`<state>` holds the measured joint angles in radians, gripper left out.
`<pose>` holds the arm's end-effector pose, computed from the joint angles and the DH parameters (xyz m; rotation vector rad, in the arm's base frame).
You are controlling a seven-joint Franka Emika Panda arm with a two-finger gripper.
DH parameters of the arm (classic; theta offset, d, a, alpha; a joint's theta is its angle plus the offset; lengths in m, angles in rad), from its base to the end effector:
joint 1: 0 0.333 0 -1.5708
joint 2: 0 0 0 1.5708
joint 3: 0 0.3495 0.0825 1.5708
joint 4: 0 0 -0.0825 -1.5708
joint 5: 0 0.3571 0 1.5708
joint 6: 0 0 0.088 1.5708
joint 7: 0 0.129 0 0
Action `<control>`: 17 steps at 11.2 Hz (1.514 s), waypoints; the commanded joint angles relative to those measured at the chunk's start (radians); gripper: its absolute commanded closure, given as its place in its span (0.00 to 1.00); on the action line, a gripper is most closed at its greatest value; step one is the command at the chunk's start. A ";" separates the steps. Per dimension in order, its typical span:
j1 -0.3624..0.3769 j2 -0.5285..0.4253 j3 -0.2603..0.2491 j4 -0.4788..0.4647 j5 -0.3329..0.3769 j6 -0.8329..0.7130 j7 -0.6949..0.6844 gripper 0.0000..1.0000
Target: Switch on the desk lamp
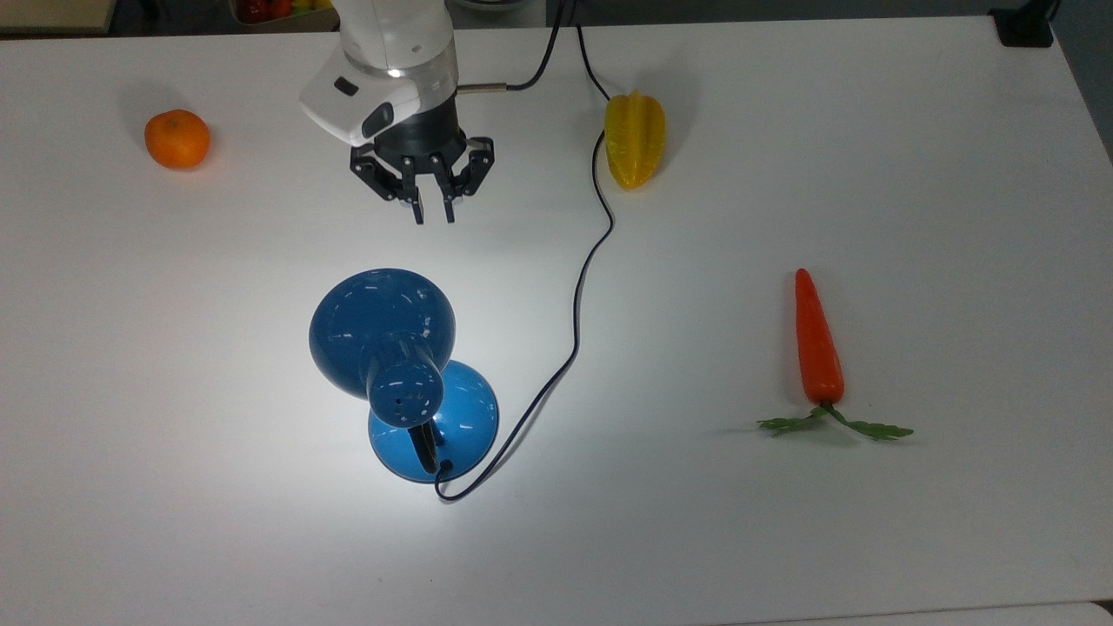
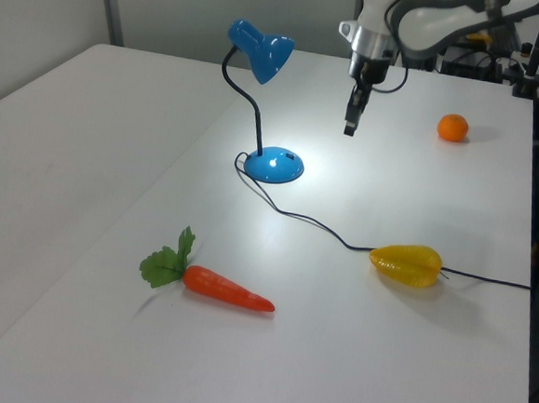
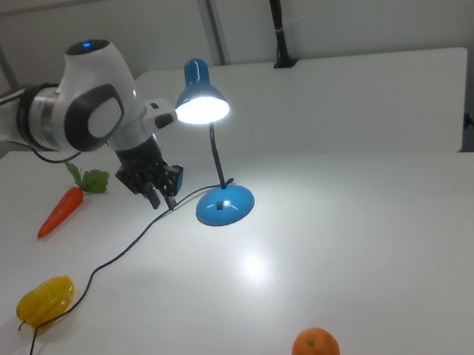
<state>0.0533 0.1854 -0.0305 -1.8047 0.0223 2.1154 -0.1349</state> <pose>0.6085 0.0164 0.4743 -3.1196 -0.2316 -0.1973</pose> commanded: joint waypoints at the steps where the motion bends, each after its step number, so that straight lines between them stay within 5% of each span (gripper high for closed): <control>1: 0.029 -0.136 -0.044 -0.033 -0.007 -0.133 0.087 0.00; 10: 0.080 -0.221 -0.020 0.220 0.004 -0.503 0.313 0.00; 13: 0.082 -0.208 0.023 0.205 0.004 -0.473 0.264 0.00; 17: 0.072 -0.196 0.009 0.185 0.005 -0.388 -0.002 0.00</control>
<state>0.1316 -0.0183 -0.0071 -1.6046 0.0227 1.6694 0.0014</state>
